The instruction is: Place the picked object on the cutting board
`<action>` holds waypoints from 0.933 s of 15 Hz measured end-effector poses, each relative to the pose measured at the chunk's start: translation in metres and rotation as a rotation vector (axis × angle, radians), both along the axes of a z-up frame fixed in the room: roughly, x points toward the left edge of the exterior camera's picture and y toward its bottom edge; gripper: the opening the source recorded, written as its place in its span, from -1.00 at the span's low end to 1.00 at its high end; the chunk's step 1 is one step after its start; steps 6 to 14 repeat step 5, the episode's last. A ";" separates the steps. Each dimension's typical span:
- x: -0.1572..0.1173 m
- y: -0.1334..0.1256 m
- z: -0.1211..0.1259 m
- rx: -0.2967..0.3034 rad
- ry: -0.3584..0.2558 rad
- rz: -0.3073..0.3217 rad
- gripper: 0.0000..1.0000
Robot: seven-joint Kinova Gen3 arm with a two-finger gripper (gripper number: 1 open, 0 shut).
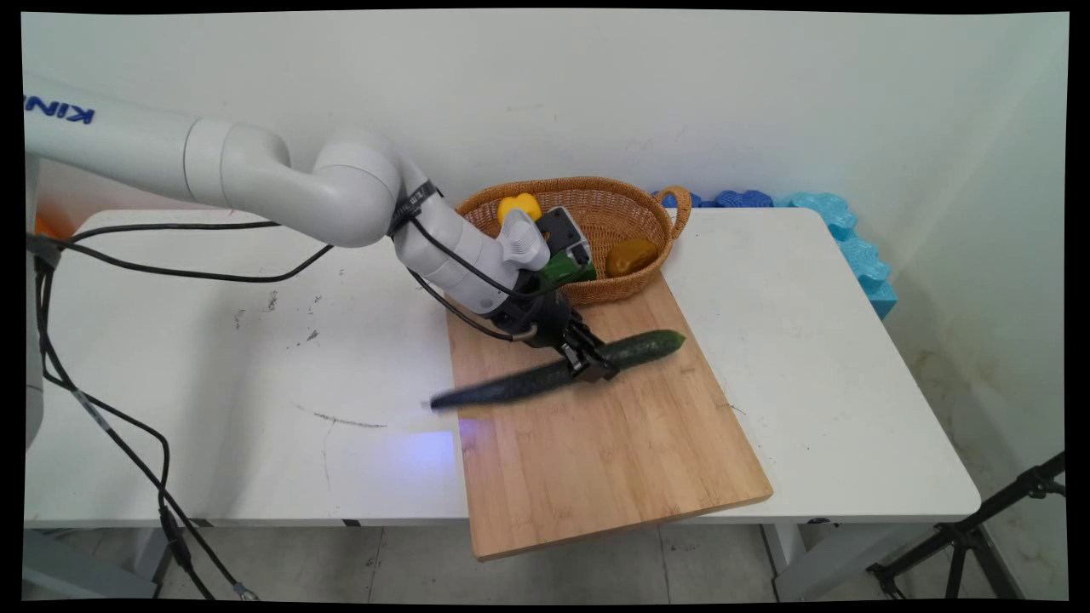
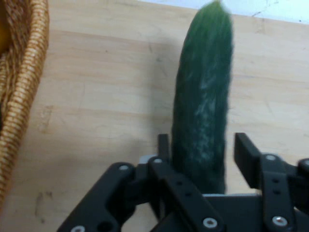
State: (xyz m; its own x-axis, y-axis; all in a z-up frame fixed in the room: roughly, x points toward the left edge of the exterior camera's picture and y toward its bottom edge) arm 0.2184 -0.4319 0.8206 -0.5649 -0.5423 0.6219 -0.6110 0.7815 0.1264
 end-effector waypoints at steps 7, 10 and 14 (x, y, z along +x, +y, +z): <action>0.001 -0.003 -0.004 -0.015 0.001 -0.008 1.00; 0.001 -0.003 -0.004 -0.015 0.001 -0.008 1.00; 0.001 -0.003 -0.004 -0.015 0.001 -0.008 1.00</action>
